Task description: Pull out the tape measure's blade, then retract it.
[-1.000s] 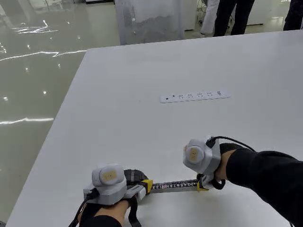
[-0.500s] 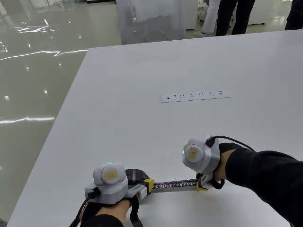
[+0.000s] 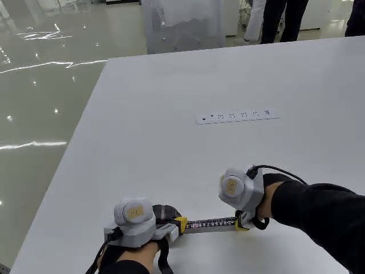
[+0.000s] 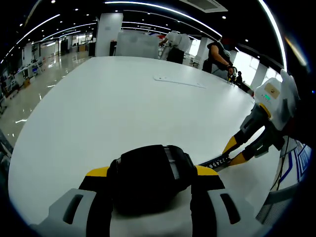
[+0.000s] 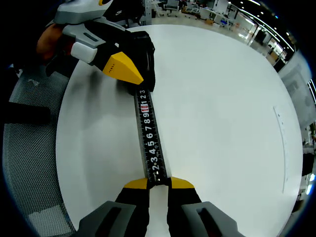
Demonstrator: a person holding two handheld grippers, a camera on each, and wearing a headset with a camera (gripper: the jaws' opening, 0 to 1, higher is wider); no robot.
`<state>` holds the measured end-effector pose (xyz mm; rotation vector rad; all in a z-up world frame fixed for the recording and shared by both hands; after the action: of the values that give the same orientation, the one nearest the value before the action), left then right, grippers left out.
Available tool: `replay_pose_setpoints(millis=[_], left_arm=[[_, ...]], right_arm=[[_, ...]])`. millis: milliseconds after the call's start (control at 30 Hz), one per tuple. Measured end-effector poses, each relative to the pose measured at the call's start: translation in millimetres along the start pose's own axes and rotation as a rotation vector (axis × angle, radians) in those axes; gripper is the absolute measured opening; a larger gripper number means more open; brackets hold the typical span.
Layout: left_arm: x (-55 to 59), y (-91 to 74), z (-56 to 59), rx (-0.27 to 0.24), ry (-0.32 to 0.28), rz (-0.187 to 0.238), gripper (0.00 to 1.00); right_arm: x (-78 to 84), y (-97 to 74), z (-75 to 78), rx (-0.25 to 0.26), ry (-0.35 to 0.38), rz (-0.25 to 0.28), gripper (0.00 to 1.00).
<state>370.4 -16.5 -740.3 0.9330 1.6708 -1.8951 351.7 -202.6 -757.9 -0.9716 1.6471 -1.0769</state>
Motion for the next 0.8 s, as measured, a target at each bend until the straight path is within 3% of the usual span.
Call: replay_pose_setpoints(millis=[800], left_arm=[[0.3, 0.0, 0.0, 0.000, 0.001, 0.002, 0.59]], right_arm=[[-11.9, 4.4, -1.0, -0.003, -0.007, 0.002, 0.08]])
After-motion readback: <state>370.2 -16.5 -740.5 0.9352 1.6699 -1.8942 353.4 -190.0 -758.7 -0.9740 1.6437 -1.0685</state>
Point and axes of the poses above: the centre of the closed fingertips' face, and the gripper's own axes: y roughly forward along the fingers, z roughly to its right, x roughly out of its underside, the point moved 4 cm from there along -y, roughly backward along the fingers, and after that the axes turned 12 degrees about -x, right-handed, at the moved point
